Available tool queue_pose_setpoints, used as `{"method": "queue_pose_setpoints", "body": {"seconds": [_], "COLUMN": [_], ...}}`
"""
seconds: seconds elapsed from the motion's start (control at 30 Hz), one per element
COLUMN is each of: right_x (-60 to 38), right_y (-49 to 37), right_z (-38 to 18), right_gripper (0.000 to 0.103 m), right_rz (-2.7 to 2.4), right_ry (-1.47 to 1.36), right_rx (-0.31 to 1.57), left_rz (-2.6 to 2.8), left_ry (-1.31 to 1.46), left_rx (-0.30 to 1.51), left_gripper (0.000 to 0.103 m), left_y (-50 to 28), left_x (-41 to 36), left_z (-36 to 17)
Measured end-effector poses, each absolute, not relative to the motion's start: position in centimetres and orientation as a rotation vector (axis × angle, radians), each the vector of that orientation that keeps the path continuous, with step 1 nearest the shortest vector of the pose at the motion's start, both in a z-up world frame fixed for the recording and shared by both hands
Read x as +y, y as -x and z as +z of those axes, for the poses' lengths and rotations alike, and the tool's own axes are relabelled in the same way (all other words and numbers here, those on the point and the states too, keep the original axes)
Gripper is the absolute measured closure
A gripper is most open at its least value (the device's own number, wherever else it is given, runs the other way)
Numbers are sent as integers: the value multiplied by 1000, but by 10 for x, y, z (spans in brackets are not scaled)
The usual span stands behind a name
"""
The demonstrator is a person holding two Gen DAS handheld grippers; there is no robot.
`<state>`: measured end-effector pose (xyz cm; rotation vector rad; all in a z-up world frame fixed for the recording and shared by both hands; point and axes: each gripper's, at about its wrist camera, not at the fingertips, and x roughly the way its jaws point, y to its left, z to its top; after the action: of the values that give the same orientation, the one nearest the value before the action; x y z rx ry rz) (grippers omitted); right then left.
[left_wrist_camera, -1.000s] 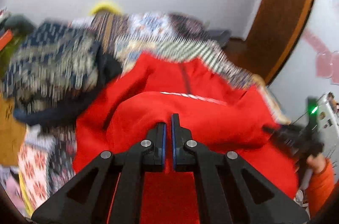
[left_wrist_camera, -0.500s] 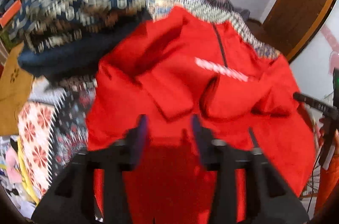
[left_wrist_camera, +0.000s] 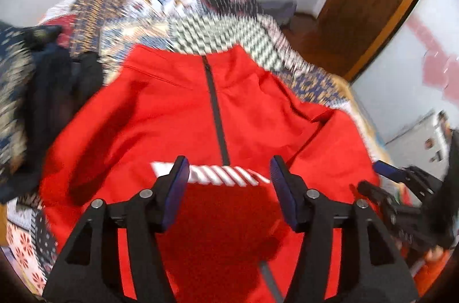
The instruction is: Fold large clothes
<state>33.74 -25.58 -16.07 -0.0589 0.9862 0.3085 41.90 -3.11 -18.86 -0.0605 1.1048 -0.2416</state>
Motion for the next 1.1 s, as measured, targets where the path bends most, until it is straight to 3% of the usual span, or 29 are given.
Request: {"method": "queue_pose_setpoints", "body": {"seconds": [0.23,0.3,0.37,0.4,0.53,0.83,0.9,0.97,1.03,1.1], "right_x": [-266,-269,-270,-269,-268,-264,-261,-253,-241,-223], "right_y": [-338,-338,-337,-336,-333,-337,-338,-342,-347,-353], "right_z": [-176,-176,-177,-178,-180,-162,-154,-151,-152,-159], "right_gripper": [52,52,51,51,48,48,48,48,48,48], "right_rz": [332,335,339,339,337,357,423,512,563,607], "right_ry": [34,15,4,3,14,-22,-81,-153,-184,-181], "right_rx": [993,994,993,992,979,1021,1022,1055,1086,1127], "left_rz": [-153,-141,-157,-174,-191,-180,-165,-146,-127,-83], "left_ry": [86,36,-4,-10,-3,-7,-28,-17,22,59], "left_rx": [1276,1262,1259,1264,1222,1176,1151,1124,1096,1073], "left_gripper": [45,56,90,97,103,100,94,73,58,55], "left_y": [-451,-444,-434,-428,-409,-352,-340,-329,-319,-311], "left_x": [-52,-55,-56,-55,-43,-4,5,18,34,53], "left_z": [-252,-257,-259,-259,-245,-216,-211,-206,-201,-199]}}
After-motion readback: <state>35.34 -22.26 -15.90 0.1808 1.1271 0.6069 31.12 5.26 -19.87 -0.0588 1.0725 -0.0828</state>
